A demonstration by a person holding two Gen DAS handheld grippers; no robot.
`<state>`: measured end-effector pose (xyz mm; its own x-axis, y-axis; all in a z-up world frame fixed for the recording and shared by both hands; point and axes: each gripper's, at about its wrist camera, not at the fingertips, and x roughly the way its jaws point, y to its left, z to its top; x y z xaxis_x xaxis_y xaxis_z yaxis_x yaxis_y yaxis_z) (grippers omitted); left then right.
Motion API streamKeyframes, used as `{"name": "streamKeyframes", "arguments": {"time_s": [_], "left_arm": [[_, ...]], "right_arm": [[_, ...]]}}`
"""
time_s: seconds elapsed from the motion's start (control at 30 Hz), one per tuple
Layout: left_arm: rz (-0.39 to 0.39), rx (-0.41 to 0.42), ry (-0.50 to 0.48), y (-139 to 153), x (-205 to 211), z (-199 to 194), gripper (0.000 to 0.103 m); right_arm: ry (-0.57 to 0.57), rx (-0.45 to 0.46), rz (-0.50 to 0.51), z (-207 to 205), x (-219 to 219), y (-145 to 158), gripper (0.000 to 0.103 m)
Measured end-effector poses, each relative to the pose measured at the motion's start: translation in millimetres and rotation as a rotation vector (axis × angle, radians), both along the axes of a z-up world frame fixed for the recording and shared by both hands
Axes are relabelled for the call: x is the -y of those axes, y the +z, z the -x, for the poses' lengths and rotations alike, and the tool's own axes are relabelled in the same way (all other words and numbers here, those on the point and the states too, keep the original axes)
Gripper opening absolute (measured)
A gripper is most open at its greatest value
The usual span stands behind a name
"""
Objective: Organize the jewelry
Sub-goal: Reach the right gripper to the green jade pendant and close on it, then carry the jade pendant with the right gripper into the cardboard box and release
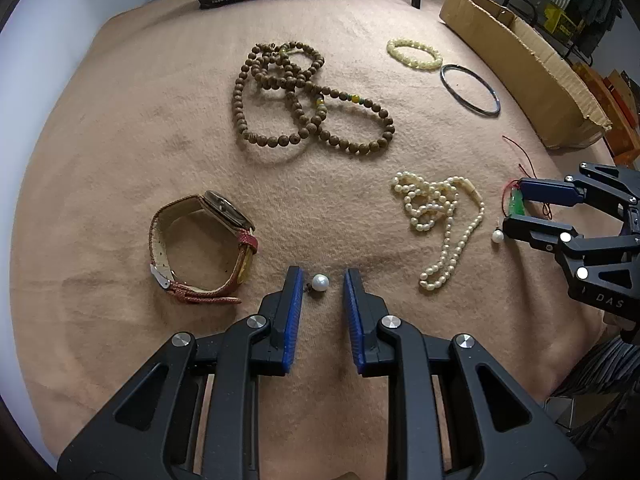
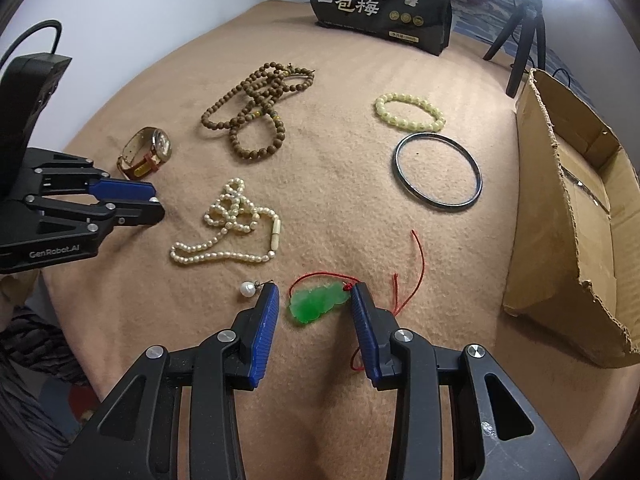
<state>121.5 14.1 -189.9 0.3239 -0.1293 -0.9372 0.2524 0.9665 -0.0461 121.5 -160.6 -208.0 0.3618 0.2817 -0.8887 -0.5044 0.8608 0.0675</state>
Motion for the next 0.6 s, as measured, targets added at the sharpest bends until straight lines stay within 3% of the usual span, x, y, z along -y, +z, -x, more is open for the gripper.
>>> {"name": "streamKeyframes", "arguments": {"time_s": [0.13,0.2,0.27,0.6], "left_arm": [[0.010,-0.010,0.010,-1,-1,-4,0.016],[0.012,-0.007,0.015,-2,-3,-4,0.011],[0.020,-0.006,0.017,-2,-4,-4,0.010],[0.074,0.034,0.050,21,-11,0,0.009]], "right_arm": [[0.005,-0.002,0.013,-1,-1,-2,0.036],[0.003,0.003,0.021,0,-2,-2,0.028],[-0.003,-0.001,0.012,0,0,-2,0.028],[-0.007,0.001,-0.029,4,3,11,0.028]]}}
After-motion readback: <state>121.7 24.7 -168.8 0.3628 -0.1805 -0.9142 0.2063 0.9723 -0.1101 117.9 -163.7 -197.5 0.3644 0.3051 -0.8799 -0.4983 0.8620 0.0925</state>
